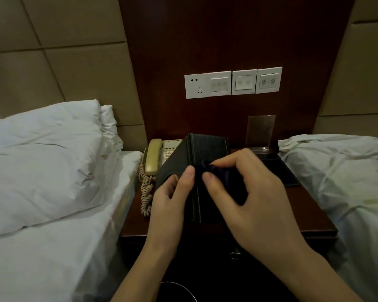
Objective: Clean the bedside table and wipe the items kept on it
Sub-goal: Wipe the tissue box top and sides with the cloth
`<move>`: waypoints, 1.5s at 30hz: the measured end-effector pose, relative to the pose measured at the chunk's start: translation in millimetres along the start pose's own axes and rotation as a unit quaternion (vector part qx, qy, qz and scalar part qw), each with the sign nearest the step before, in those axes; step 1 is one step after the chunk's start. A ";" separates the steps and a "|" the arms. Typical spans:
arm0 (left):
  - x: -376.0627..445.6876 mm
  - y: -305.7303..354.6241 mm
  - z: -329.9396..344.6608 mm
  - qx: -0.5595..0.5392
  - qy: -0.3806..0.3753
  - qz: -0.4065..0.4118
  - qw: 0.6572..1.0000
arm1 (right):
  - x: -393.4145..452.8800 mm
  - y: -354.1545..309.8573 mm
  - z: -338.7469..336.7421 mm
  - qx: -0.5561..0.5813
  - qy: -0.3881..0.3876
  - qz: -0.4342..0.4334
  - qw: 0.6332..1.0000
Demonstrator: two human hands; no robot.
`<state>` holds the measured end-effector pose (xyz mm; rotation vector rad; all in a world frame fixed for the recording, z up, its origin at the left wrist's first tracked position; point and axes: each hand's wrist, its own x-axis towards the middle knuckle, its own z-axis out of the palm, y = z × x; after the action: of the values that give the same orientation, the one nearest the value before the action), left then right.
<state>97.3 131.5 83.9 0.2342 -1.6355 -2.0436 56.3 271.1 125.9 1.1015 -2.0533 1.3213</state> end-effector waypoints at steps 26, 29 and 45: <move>12.8 5.1 5.7 -0.010 0.046 -0.031 0.998 | -1.3 20.8 -6.3 -0.002 0.051 0.028 0.998; 14.7 5.4 4.3 0.005 0.051 -0.031 0.998 | -10.0 4.8 0.1 0.014 0.004 -0.019 1.000; 5.8 0.2 -13.3 0.231 -0.086 0.013 0.969 | -2.5 28.7 4.6 0.094 0.123 0.094 0.983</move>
<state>98.1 117.2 81.7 0.1973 -2.1995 -1.6732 34.5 274.2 106.8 0.7838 -1.9156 1.6837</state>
